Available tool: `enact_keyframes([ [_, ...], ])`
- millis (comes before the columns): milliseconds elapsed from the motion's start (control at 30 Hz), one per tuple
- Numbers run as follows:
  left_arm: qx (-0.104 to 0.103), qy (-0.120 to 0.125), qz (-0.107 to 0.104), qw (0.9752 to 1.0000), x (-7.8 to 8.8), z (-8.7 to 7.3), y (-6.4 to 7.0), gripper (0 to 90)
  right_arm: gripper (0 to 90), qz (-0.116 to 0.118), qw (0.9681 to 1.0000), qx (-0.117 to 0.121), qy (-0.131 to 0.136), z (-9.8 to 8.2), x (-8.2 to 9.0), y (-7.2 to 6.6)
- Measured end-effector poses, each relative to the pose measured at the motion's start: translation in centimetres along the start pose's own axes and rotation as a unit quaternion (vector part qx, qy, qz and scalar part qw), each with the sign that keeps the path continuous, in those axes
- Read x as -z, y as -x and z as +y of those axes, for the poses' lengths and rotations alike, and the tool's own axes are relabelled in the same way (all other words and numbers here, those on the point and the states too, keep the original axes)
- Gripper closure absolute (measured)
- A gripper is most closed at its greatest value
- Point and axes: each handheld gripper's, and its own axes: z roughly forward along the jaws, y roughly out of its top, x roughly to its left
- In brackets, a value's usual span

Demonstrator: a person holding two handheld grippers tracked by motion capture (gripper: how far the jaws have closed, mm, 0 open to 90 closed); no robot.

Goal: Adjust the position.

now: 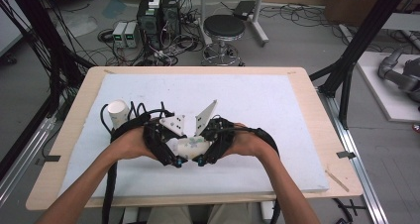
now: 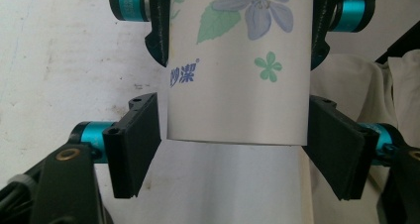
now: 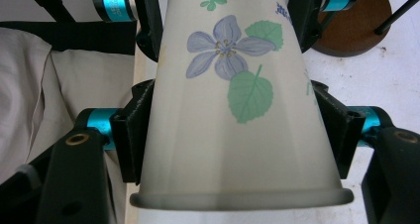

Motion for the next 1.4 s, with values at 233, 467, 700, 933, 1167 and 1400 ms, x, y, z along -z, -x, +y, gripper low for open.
enact_keyframes([
  [233, -0.007, 0.001, -0.002, 1.0, -0.14, -0.06, 0.03, 31.7, 29.6, -0.002, 1.0, -0.002, 0.0, -0.01, 0.09, 0.06],
  [467, -0.007, 0.0, -0.003, 1.0, -0.24, -0.08, -0.08, 34.9, 29.6, -0.001, 1.0, 0.0, 0.001, 0.0, 0.01, 0.06],
  [700, -0.007, 0.0, -0.004, 1.0, -0.3, -0.11, -0.1, 36.5, 30.5, 0.0, 1.0, 0.0, 0.001, -0.02, 0.02, 0.06],
  [933, -0.005, -0.005, -0.003, 1.0, -0.28, -0.1, -0.09, 36.8, 28.9, -0.001, 1.0, 0.001, -0.001, 0.01, -0.08, 0.07],
  [1167, -0.004, -0.008, -0.003, 1.0, -0.29, -0.13, -0.05, 36.8, 21.1, -0.001, 1.0, 0.003, 0.001, 0.01, -0.17, 0.07],
  [1400, -0.004, -0.011, -0.001, 0.9999, -0.28, -0.17, -0.06, 36.8, 15.1, -0.007, 0.9999, -0.005, 0.014, 0.0, 0.06, 0.07],
])
